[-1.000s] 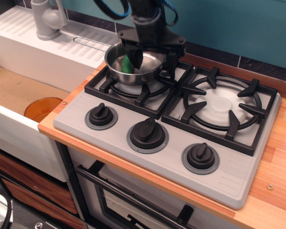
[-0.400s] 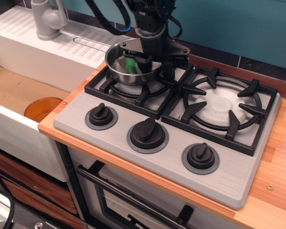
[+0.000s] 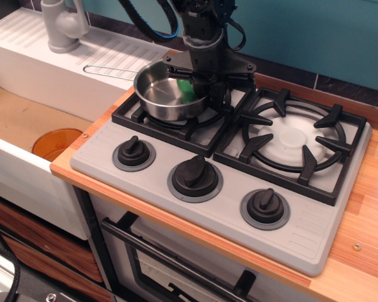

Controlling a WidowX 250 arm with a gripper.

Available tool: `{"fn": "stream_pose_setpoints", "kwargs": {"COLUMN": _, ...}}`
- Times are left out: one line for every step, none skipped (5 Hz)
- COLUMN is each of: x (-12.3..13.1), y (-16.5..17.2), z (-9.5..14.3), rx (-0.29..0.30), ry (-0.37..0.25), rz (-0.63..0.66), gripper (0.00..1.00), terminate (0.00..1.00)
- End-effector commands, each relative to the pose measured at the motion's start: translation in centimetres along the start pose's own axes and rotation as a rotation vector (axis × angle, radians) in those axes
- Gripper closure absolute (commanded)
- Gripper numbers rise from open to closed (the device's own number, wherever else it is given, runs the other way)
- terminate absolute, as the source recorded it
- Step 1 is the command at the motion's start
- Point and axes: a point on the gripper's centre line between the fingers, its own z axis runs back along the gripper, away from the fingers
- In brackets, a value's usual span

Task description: Put pickle in pot or pan an put pot or pan on stove

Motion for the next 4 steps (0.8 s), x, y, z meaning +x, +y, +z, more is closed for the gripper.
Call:
{"fn": "stream_pose_setpoints", "kwargs": {"x": 0.7, "y": -0.9, "z": 5.2, "rx": 0.003, "ry": -0.008, "rz": 0.025, "gripper": 1.0, "terminate": 0.0}}
{"fn": "stream_pose_setpoints", "kwargs": {"x": 0.2, "y": -1.8, "z": 6.9, "rx": 0.022, "ry": 0.014, "rz": 0.036, "gripper": 1.0, "terminate": 0.0}}
{"fn": "stream_pose_setpoints", "kwargs": {"x": -0.2, "y": -2.8, "z": 8.3, "rx": 0.034, "ry": 0.03, "rz": 0.044, "gripper": 1.0, "terminate": 0.0}}
{"fn": "stream_pose_setpoints", "kwargs": {"x": 0.1, "y": -4.4, "z": 9.3, "rx": 0.056, "ry": 0.043, "rz": 0.055, "gripper": 1.0, "terminate": 0.0}}
